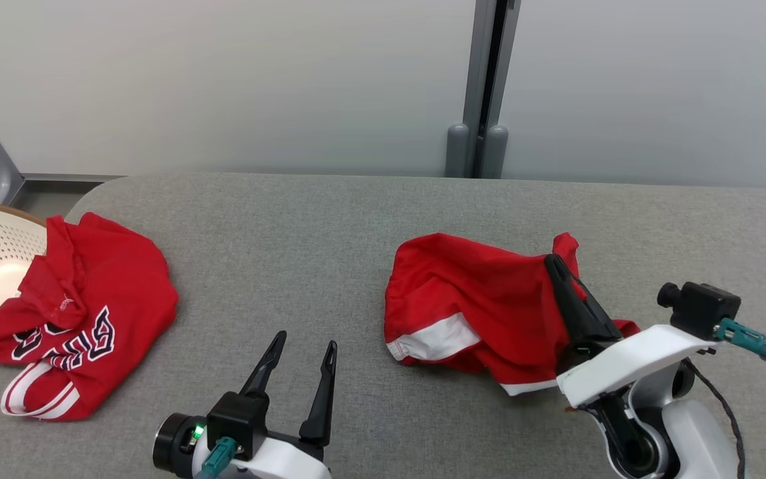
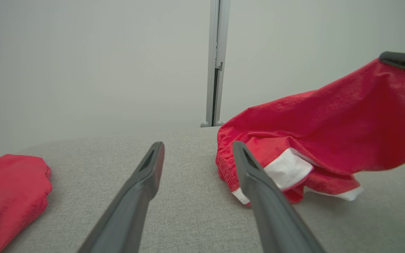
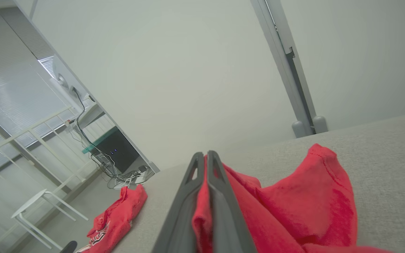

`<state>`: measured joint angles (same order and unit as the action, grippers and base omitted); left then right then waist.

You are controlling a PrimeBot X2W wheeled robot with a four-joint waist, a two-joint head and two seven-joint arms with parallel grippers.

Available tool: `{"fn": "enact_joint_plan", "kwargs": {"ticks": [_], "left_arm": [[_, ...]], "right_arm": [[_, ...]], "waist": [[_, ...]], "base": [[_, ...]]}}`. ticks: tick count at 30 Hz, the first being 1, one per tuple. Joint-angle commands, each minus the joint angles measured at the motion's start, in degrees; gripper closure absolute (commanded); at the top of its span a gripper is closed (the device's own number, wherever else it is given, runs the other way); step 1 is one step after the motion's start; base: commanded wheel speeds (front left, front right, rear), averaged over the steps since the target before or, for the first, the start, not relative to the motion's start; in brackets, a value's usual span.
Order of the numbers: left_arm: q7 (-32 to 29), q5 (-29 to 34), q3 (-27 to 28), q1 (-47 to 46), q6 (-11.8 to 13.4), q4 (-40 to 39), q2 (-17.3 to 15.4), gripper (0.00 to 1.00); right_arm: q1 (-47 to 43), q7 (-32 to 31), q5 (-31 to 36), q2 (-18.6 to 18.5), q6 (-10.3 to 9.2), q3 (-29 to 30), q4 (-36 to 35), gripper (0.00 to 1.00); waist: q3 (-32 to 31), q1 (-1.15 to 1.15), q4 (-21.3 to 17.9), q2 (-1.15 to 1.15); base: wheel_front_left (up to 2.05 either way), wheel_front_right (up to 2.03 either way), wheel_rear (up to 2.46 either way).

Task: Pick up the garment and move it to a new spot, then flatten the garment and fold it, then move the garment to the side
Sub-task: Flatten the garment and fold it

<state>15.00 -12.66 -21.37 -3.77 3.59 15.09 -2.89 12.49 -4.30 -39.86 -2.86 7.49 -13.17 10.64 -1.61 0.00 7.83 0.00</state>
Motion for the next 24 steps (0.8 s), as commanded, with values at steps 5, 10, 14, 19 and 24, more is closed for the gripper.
{"fn": "enact_joint_plan", "kwargs": {"ticks": [5,10,14,19,24], "left_arm": [[0.27,-0.25,-0.43,1.18,0.13,0.04,-0.13,0.00],[0.22,3.07,-1.58,0.14,0.53,1.02,-0.12,0.00],[0.21,3.59,-2.48,-0.76,-0.43,1.47,-0.13,0.00],[0.21,3.67,-2.80,-2.06,-0.94,1.64,-0.09,0.00],[0.21,3.50,-3.12,-3.15,-1.36,1.81,-0.09,0.00]], "right_arm": [[0.23,-2.74,-10.29,-0.11,0.00,3.64,0.76,1.00],[6.15,-3.80,-11.82,-0.05,0.01,12.10,15.31,1.00],[13.33,-3.09,-9.53,-0.05,0.01,19.09,29.11,1.00],[21.78,-2.45,-6.05,-0.63,0.01,26.70,40.94,1.00],[25.29,2.45,4.57,-4.32,0.00,24.18,45.84,0.76]], "waist": [[-0.35,0.00,-0.44,0.00],[1.49,0.00,0.24,0.00],[3.34,0.00,1.93,0.00],[5.73,0.00,3.82,0.00],[7.61,0.00,5.08,0.00]], "base": [[0.00,0.00,0.00],[0.00,0.00,0.00],[0.00,0.00,0.00],[0.00,0.00,0.00],[0.00,0.00,0.00]]}}
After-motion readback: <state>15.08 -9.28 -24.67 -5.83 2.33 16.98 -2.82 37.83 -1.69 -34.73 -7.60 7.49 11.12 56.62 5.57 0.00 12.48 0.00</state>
